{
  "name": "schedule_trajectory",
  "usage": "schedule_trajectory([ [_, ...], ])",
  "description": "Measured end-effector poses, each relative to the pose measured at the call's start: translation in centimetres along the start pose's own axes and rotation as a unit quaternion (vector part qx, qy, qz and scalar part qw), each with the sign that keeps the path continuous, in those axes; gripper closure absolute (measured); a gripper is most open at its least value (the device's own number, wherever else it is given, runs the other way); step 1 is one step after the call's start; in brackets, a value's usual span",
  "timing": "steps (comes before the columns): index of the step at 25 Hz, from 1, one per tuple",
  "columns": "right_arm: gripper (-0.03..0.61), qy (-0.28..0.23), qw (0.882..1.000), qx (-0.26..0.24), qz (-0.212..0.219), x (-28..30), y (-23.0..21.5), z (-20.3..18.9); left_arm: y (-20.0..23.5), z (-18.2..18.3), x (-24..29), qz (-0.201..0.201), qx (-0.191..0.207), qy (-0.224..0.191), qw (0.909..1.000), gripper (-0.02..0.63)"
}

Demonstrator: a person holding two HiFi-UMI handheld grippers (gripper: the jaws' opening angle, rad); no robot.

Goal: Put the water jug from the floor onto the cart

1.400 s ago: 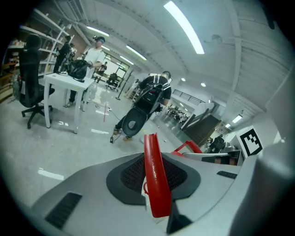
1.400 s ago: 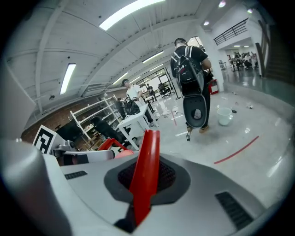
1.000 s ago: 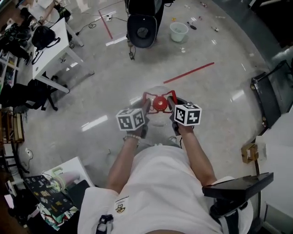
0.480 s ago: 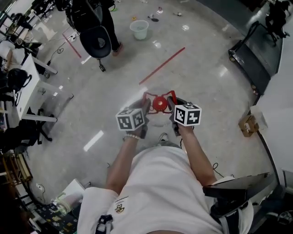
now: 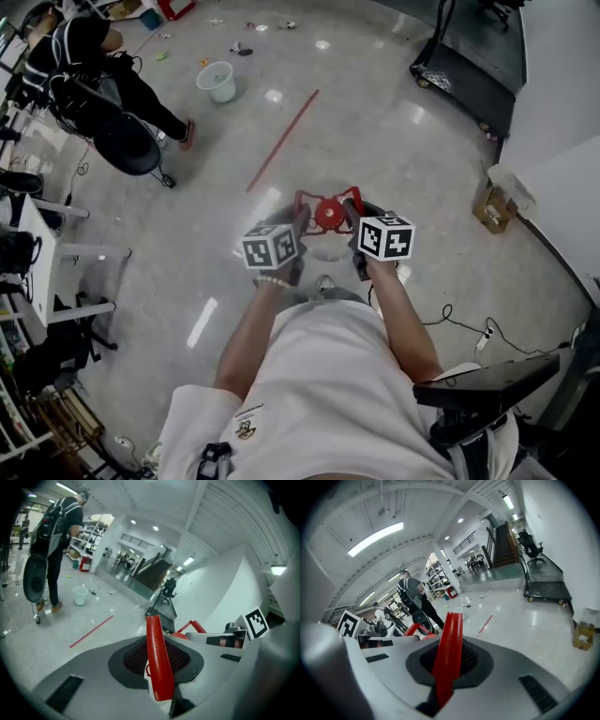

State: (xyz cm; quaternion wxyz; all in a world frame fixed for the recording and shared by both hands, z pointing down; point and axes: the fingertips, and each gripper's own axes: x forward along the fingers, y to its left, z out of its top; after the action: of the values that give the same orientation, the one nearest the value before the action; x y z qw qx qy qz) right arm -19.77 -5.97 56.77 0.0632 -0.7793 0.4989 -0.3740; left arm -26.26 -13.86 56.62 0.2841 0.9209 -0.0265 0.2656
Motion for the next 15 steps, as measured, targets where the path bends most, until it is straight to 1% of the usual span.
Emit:
schedule_trajectory([
  [4, 0.553, -0.025, 0.999, 0.029, -0.036, -2.3, -5.1, 1.1, -3.7, 0.2, 4.6, -0.036, 0.028, 0.026, 0.9986, 0.541],
  [8, 0.553, -0.045, 0.995, 0.058, -0.07, -4.3, -9.4, 1.6, -6.9, 0.1, 8.4, -0.069, 0.052, 0.054, 0.9948, 0.541],
  [12, 0.554, -0.063, 0.989, 0.088, -0.102, -4.6, -14.6, 2.4, -8.9, 0.2, 13.9, -0.102, 0.073, 0.082, 0.9888, 0.541],
  [15, 0.552, -0.075, 0.982, 0.107, -0.133, -4.5, -16.7, 4.2, -9.7, 1.9, 16.9, -0.131, 0.086, 0.105, 0.982, 0.541],
])
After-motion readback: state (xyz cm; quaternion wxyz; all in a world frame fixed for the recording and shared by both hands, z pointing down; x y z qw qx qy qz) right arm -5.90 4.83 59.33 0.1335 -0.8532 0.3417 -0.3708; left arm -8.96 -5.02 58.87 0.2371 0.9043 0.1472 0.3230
